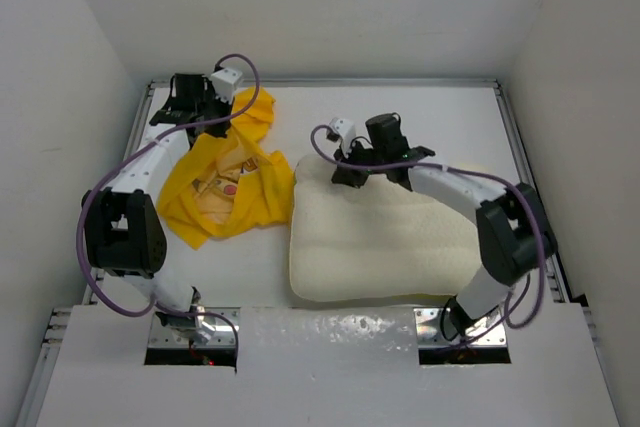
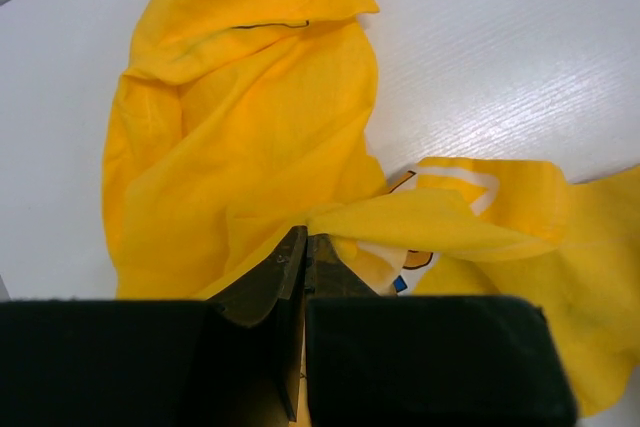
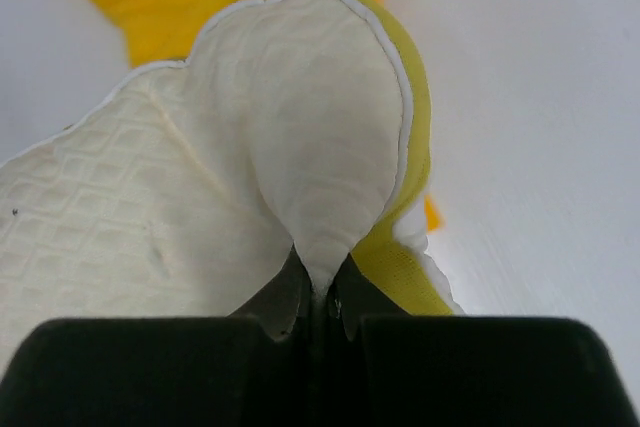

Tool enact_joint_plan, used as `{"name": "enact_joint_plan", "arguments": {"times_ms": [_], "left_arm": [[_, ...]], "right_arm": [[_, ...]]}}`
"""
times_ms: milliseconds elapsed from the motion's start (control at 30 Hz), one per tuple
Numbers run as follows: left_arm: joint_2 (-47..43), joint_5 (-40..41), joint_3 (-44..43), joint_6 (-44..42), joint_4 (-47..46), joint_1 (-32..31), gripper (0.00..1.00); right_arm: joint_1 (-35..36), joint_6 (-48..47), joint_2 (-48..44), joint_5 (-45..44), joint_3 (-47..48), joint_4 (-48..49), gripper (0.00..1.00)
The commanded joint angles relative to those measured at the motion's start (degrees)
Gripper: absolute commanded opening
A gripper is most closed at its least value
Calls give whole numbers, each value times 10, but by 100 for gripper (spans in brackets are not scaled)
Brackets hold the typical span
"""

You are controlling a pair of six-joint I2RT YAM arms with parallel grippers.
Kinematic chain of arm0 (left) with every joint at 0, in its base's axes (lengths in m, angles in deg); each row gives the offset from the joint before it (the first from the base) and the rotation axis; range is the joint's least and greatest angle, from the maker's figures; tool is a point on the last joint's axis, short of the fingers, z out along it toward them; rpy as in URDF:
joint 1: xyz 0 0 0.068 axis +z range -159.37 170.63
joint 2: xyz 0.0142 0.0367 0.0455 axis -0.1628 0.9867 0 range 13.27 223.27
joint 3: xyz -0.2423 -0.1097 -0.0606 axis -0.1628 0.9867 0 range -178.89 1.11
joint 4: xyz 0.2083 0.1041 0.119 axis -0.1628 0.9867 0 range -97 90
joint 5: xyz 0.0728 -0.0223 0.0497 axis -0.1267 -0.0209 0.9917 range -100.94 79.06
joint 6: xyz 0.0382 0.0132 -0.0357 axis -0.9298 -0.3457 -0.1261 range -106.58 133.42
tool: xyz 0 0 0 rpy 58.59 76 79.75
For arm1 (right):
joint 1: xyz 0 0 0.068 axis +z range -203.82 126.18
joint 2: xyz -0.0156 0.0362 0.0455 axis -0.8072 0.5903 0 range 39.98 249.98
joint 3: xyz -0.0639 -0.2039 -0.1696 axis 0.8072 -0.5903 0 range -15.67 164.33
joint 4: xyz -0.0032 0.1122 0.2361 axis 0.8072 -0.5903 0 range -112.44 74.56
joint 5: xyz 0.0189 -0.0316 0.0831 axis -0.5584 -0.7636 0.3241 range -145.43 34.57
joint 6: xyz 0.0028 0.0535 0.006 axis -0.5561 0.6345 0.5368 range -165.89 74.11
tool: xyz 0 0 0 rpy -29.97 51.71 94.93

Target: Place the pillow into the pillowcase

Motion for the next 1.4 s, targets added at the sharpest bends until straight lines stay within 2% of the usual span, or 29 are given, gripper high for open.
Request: {"name": "enact_joint_plan", "arguments": {"times_ms": [0,67,200,267,333,367,533,700,867,900,933,967,1000,1033,1067,1133,1200,1267,1300,1333,1367], "left_arm": [[-23,-8,-32,7,-6,-10,0],[-33,-10,-30,7,-3,-16,0],[-52,-18,-23,5,12,-22,0],[-58,-19,-20,-1,25,-26,0],[-71,-26,-12,-7,37,-31,0],[-74,-29,-8,-10,42,-31,0],[-118,-56,8,-28,75,-34,0],[-136,-70,29,-45,91,-45,0],[-117,-72,43,-66,113,-62,0],[-112,-71,43,-70,116,-66,0],[-109,-71,41,-70,116,-67,28],[-101,-73,36,-69,118,-67,45],[-99,-74,32,-70,120,-67,58],[-97,-76,29,-69,121,-67,99],[-99,-76,17,-69,126,-66,100],[-110,-62,7,-69,142,-59,100],[-146,-26,22,-70,138,-31,100],[-182,46,71,-84,132,-17,100],[-188,75,94,-96,128,-17,100],[-194,100,145,-102,123,-17,95],[-198,152,170,-106,105,-12,87]], "right_arm": [[74,-24,-87,-16,-54,88,0],[116,-17,-90,-12,-54,96,0],[165,44,-30,-3,2,93,0],[188,72,-8,-11,17,118,0],[193,150,29,-16,44,180,0],[193,199,41,-19,67,214,0],[191,278,138,-122,165,230,0],[172,375,202,-175,255,257,0],[103,462,224,-233,284,236,0],[82,464,227,-245,290,221,8],[72,460,231,-256,297,204,19],[63,433,245,-268,322,165,37],[53,414,255,-271,341,142,57],[50,389,263,-271,357,119,80],[49,333,267,-271,379,78,84],[50,284,249,-268,372,57,90],[51,231,189,-249,306,65,99],[52,196,141,-250,227,80,98],[53,190,93,-249,199,84,93],[57,180,69,-246,144,94,79],[75,170,29,-249,120,99,27]]}}
